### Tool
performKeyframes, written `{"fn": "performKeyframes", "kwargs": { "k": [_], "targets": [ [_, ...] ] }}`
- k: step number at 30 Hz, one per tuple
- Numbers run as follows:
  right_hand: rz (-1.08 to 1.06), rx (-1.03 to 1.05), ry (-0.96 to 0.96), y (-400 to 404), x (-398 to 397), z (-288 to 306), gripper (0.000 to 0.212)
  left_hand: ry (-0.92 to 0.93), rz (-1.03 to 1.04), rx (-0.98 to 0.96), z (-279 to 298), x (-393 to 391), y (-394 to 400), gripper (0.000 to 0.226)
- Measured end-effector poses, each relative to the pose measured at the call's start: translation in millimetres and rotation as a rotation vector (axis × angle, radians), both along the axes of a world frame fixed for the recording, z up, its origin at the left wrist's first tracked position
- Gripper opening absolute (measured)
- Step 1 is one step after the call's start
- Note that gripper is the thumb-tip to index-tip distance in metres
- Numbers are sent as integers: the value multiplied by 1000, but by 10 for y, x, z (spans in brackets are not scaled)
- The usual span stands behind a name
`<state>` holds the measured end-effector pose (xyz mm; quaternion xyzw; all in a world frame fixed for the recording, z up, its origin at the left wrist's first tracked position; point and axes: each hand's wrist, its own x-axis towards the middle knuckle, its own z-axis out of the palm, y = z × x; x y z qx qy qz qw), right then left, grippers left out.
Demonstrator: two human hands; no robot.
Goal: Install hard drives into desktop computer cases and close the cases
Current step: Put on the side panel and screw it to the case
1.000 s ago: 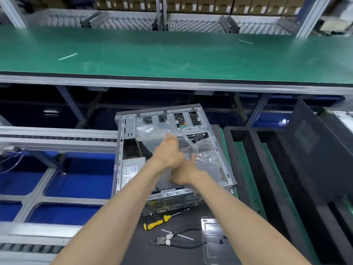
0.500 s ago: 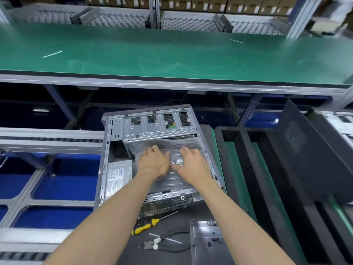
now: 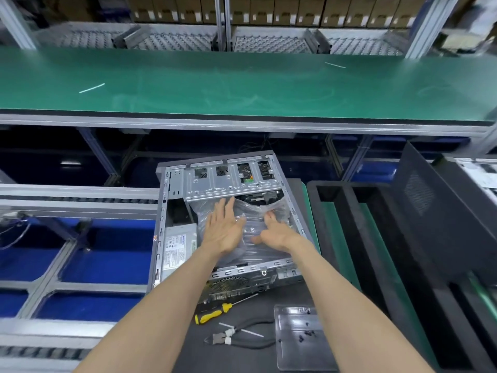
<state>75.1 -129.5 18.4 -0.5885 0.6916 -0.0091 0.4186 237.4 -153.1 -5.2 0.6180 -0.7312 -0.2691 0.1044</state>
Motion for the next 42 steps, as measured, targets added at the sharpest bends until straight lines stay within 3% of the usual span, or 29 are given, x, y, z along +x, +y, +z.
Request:
{"fn": "performKeyframes", "kwargs": {
  "k": [4,9,14,20,23,25,28,30,39,42],
  "targets": [
    [10,-24,6,-7,-27,-12,86,20,12,14,-43,73,96,75],
    [-2,-124,26,0,-47,-49,84,-259,-5,34,-154,-7,47,81],
    [74,-152,123,18,-11,-76,80,-357,-15,64,-167,-36,-98,77],
    [135,-136,225,67,25,-31,76,-332,-178,-159,-70,-12,-15,61],
    [81,-363,284,170,16,-9,44,-307,-247,-275,49,8,52,66],
    [53,-453,351,232,28,16,25,-355,-270,-229,113,4,90,69],
    [30,-434,352,286,38,52,21,-506,-250,-133,161,-46,120,81],
    [25,-412,339,293,16,67,16,-597,-217,-151,167,-92,126,72],
    [39,-387,329,373,8,120,19,-428,-251,-100,46,-89,-3,48],
    [62,-435,307,380,-14,123,22,-466,-366,-332,68,-134,38,57]
  ]
}}
